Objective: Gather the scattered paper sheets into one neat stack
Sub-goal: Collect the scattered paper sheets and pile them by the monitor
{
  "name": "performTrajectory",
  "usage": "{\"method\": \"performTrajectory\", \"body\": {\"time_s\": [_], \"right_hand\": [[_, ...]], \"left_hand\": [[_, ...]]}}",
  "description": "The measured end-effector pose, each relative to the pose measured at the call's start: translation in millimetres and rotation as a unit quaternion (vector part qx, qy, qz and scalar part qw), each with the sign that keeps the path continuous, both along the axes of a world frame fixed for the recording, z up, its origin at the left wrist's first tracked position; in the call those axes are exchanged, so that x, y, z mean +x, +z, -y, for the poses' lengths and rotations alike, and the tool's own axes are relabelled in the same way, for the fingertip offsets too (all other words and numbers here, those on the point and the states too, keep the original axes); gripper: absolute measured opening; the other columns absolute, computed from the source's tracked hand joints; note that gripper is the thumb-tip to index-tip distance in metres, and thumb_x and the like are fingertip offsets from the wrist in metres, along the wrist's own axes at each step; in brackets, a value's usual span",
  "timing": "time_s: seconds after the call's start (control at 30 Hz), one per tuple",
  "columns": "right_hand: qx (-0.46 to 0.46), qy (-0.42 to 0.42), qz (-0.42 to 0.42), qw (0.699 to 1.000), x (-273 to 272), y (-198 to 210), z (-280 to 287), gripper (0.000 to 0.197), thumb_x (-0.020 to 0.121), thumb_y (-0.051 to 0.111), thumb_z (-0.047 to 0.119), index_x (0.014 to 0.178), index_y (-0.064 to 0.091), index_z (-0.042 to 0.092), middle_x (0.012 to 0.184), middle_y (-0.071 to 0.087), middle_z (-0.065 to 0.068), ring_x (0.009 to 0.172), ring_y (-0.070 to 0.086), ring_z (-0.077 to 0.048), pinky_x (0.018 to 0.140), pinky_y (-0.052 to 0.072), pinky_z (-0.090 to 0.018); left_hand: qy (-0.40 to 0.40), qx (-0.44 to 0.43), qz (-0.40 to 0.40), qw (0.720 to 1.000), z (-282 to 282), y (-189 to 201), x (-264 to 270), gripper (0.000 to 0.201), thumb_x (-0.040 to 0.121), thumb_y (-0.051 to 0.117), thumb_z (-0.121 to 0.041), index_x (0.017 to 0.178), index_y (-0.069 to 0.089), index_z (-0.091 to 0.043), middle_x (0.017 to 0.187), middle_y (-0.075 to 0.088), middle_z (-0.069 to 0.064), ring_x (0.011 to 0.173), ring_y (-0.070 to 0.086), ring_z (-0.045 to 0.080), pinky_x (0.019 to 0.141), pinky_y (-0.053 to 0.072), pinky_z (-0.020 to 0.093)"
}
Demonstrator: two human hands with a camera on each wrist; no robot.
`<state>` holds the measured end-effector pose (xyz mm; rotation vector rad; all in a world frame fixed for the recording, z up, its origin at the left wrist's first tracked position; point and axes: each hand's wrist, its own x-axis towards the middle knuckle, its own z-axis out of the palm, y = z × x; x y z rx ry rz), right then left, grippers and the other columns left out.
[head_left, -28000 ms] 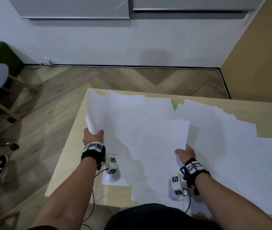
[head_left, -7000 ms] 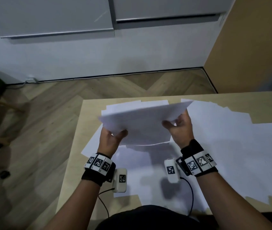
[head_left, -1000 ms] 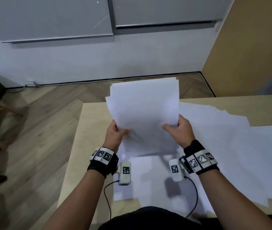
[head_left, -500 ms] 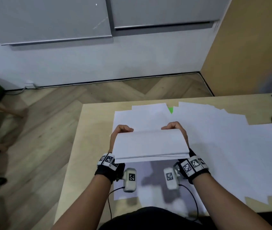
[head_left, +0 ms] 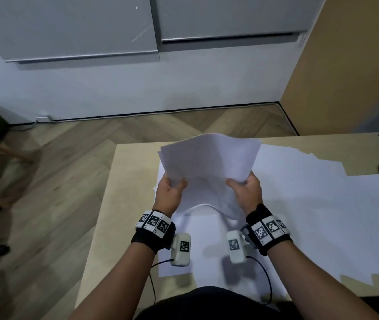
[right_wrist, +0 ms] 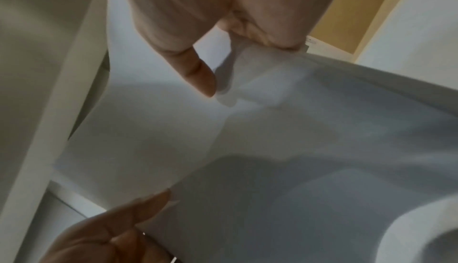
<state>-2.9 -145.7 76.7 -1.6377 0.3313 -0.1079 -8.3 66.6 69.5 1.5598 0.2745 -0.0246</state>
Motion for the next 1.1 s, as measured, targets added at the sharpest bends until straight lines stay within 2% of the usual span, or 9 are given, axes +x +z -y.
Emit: {"method": "performTrajectory", "body": {"time_s": [0.17, 0.27, 0.37, 0.47, 0.63, 0.77, 0.87, 1.0, 1.1], "right_hand": [[0.002, -0.008, 0.032, 0.999, 2, -5, 9, 0.033, 0.073, 0.076, 0.007, 0.103, 0.065, 0.017, 0.097, 0.074, -0.001, 0.088, 0.070, -0.014, 0.078, 0.056, -0.027], [-0.019, 0.012, -0.057, 0.998, -1, -26, 10, 0.026, 0.072, 0.073, 0.003, 0.092, 0.067, 0.018, 0.087, 0.072, 0.002, 0.087, 0.068, -0.022, 0.077, 0.053, -0.031], [-0.036, 0.010, -0.078, 0.996, -3, -29, 7, 0.025, 0.076, 0.065, -0.005, 0.090, 0.065, 0.015, 0.082, 0.067, -0.002, 0.077, 0.063, -0.023, 0.062, 0.049, -0.021], [-0.041, -0.015, -0.027, 0.999, -1, -14, 7, 0.026, 0.077, 0.064, -0.007, 0.094, 0.064, 0.013, 0.080, 0.066, 0.002, 0.068, 0.060, -0.007, 0.053, 0.045, -0.010], [0.022, -0.007, -0.070, 0.997, -2, -25, 6, 0.025, 0.070, 0.069, -0.002, 0.092, 0.067, 0.011, 0.080, 0.069, 0.001, 0.073, 0.063, -0.018, 0.062, 0.049, -0.022], [-0.005, 0.009, -0.153, 0.988, -2, -47, 3, 0.023, 0.071, 0.065, -0.012, 0.076, 0.067, 0.010, 0.077, 0.066, -0.005, 0.080, 0.060, -0.022, 0.073, 0.047, -0.029], [-0.020, -0.005, -0.133, 0.991, 1, -43, 5, 0.020, 0.069, 0.060, -0.013, 0.078, 0.067, 0.003, 0.076, 0.064, -0.006, 0.074, 0.056, -0.020, 0.069, 0.045, -0.029], [-0.024, 0.004, -0.141, 0.990, -1, -43, 5, 0.024, 0.072, 0.057, -0.013, 0.075, 0.064, 0.010, 0.067, 0.060, -0.001, 0.066, 0.052, -0.018, 0.054, 0.043, -0.020], [-0.058, 0.040, -0.179, 0.981, -5, -47, 0, 0.021, 0.072, 0.059, -0.010, 0.079, 0.064, 0.009, 0.073, 0.061, -0.003, 0.074, 0.054, -0.019, 0.059, 0.041, -0.021]], "left_hand": [[0.045, -0.032, 0.046, 0.997, 2, 2, -5, 0.046, 0.069, 0.070, -0.012, 0.110, 0.057, -0.028, 0.108, 0.069, -0.004, 0.103, 0.064, 0.015, 0.090, 0.054, 0.030], [0.037, -0.025, -0.036, 0.998, 4, -12, -9, 0.048, 0.064, 0.068, -0.012, 0.110, 0.061, -0.019, 0.103, 0.070, -0.004, 0.102, 0.065, 0.021, 0.089, 0.052, 0.033], [0.038, -0.025, -0.060, 0.997, 7, -16, -8, 0.030, 0.075, 0.066, 0.000, 0.102, 0.068, -0.013, 0.098, 0.073, 0.001, 0.099, 0.065, 0.029, 0.083, 0.051, 0.034], [0.047, -0.062, -0.032, 0.996, 7, -4, -5, 0.040, 0.081, 0.059, 0.013, 0.101, 0.065, -0.020, 0.101, 0.073, 0.000, 0.094, 0.068, 0.021, 0.081, 0.054, 0.031], [0.012, -0.054, -0.043, 0.998, -1, -14, -6, 0.043, 0.064, 0.069, 0.000, 0.104, 0.066, -0.015, 0.100, 0.073, 0.004, 0.094, 0.066, 0.023, 0.082, 0.055, 0.035], [0.014, -0.025, -0.103, 0.994, -1, -30, -11, 0.036, 0.073, 0.062, 0.016, 0.098, 0.065, -0.010, 0.094, 0.070, 0.004, 0.094, 0.060, 0.028, 0.076, 0.049, 0.032], [0.016, -0.035, -0.097, 0.994, 0, -26, -11, 0.027, 0.064, 0.066, 0.002, 0.088, 0.067, -0.010, 0.087, 0.069, 0.006, 0.084, 0.059, 0.026, 0.079, 0.048, 0.037], [0.019, -0.059, -0.113, 0.992, 5, -28, -14, 0.036, 0.054, 0.068, -0.006, 0.090, 0.068, -0.010, 0.091, 0.071, 0.008, 0.086, 0.063, 0.027, 0.084, 0.050, 0.041], [0.043, -0.063, -0.150, 0.986, 8, -36, -17, 0.041, 0.051, 0.070, -0.010, 0.092, 0.068, -0.014, 0.098, 0.072, 0.010, 0.093, 0.064, 0.030, 0.091, 0.051, 0.043]]}}
